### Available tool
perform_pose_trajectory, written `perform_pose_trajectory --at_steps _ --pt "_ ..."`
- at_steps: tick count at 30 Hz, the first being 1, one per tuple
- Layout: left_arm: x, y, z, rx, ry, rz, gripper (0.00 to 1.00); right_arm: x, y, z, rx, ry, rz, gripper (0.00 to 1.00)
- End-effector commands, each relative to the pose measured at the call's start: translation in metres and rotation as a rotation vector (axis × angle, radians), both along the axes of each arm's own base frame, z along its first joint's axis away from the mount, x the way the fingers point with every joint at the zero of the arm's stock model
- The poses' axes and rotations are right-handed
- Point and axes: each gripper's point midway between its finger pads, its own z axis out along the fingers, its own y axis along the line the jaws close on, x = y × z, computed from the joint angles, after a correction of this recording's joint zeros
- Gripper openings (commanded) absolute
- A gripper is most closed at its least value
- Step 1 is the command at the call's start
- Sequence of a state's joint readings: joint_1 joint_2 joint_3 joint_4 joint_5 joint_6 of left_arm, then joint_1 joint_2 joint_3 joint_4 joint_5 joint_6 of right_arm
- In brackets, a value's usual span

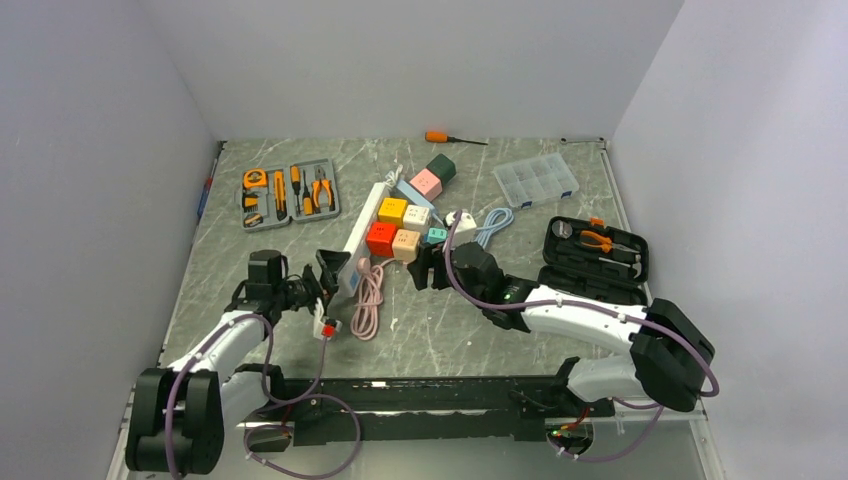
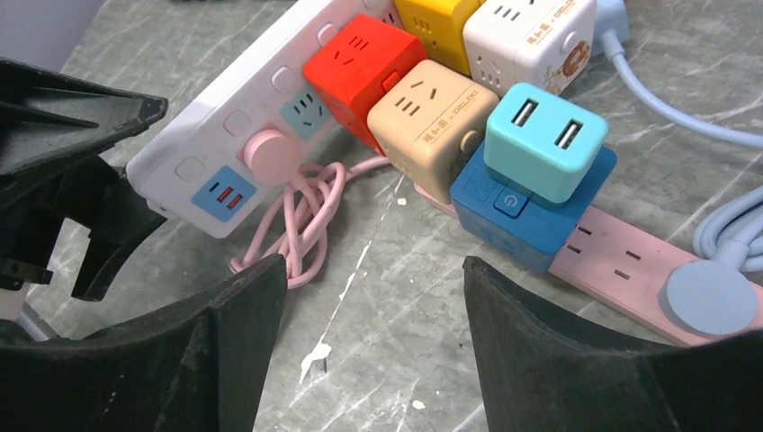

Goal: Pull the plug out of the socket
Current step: Move the socket to the center of the board, then pick up the socket from the center of the board.

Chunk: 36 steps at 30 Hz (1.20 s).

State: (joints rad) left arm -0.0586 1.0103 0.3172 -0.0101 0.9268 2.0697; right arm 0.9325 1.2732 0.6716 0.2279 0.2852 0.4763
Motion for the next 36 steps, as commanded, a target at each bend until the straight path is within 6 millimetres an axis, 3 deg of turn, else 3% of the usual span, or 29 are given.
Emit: perform_pose_trajectory --at_steps 1,8,11,13,17,21,25,28,33,36 --pt "-0.017 -0.035 0.024 0.228 -0.642 -0.38 0.89 0.003 0.011 0.014 0.039 -0.002 0.017 0.73" --pt "-0.016 -0.043 0.012 0.265 -0.611 -0.402 0.55 0.003 0.014 0.011 0.038 0.013 0.022 0.71" --pt "-0.02 -0.05 0.009 0.256 -0.633 -0.423 0.49 0.003 0.016 0.009 0.037 0.021 0.029 0.7" --pt "-0.024 -0.054 0.008 0.257 -0.641 -0.438 0.55 0.002 0.018 0.008 0.031 0.028 0.039 0.7" --pt "-0.029 -0.059 0.008 0.25 -0.644 -0.459 0.88 0.002 0.019 0.003 0.028 0.041 0.04 0.7" --pt "-0.029 -0.063 0.009 0.245 -0.666 -0.468 0.94 0.0 0.018 -0.002 0.032 0.055 0.035 0.7" --pt "-0.027 -0.067 0.005 0.273 -0.657 -0.478 0.9 -0.001 0.016 -0.006 0.027 0.063 0.029 0.69" --pt "-0.025 -0.072 0.003 0.299 -0.654 -0.485 0.77 -0.001 0.014 -0.009 0.02 0.066 0.025 0.69" --pt "-0.01 -0.077 0.01 0.317 -0.696 -0.469 0.36 -0.002 0.014 -0.011 0.02 0.072 0.027 0.68" --pt "-0.001 -0.077 0.015 0.326 -0.725 -0.442 0.19 -0.004 0.015 -0.013 0.019 0.076 0.037 0.68"
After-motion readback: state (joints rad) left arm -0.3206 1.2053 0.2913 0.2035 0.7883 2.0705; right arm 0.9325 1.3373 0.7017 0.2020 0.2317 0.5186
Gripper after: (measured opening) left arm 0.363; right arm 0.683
